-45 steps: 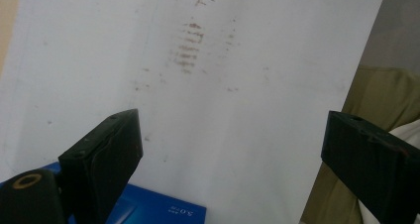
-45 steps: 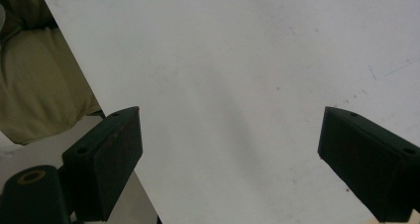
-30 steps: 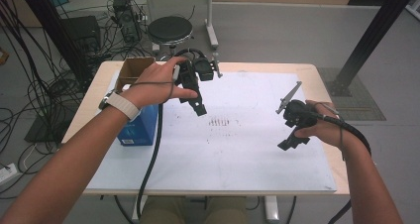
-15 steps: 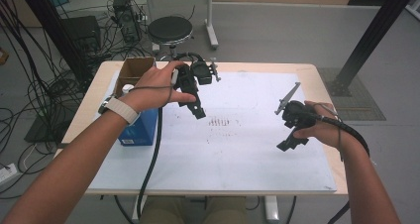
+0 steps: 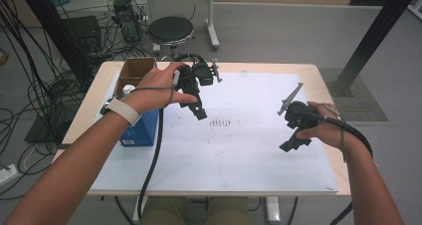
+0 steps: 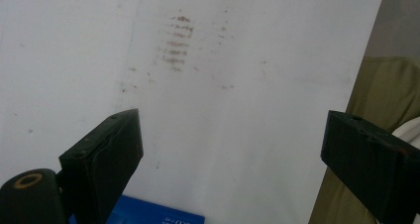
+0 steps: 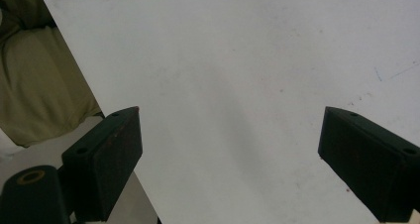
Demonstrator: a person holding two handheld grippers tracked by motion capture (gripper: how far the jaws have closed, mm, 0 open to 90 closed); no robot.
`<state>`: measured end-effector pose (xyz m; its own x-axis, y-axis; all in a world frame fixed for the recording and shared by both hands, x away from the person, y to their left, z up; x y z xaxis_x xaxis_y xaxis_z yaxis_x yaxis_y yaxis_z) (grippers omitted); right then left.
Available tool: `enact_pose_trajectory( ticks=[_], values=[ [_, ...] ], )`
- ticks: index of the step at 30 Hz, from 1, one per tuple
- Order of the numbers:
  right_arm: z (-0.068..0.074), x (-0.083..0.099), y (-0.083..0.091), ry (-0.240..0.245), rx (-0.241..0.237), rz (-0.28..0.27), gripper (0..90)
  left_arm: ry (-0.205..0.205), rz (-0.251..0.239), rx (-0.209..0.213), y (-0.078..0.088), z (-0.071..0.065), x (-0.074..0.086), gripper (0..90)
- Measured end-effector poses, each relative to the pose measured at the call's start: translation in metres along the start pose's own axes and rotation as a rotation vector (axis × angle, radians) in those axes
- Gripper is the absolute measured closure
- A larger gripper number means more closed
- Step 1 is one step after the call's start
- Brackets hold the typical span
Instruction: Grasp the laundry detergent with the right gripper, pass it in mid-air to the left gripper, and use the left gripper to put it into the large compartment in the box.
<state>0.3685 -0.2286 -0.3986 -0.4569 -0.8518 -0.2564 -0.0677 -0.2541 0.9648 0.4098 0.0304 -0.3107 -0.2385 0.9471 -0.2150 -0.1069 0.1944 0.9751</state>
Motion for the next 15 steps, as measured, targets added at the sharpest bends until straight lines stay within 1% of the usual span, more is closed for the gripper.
enact_pose_trajectory(
  ticks=[5,8,15],
  values=[
    [0.0019,-0.0007,-0.0032,0.004,-0.006,0.002,10.1,0.002,-0.001,0.0,0.0003,0.0002,0.002,9.6],
    [0.0029,-0.0017,-0.0038,0.002,-0.007,0.001,10.1,0.006,-0.008,0.0,0.0004,0.0005,0.0032,9.6],
    [0.0046,-0.004,-0.0035,0.011,-0.006,0.004,10.1,0.009,-0.005,0.004,-0.001,0.0007,0.0066,9.7]
  ],
)
Point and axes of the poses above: each handheld gripper's, and its own axes: y roughly backward along the jaws, x roughly out of its underside, z roughly to its left, the point moved 9 cm from there along -y, roughly forward along the jaws, and after that the axes turned 1 degree about -x, right-handed, at the moved point
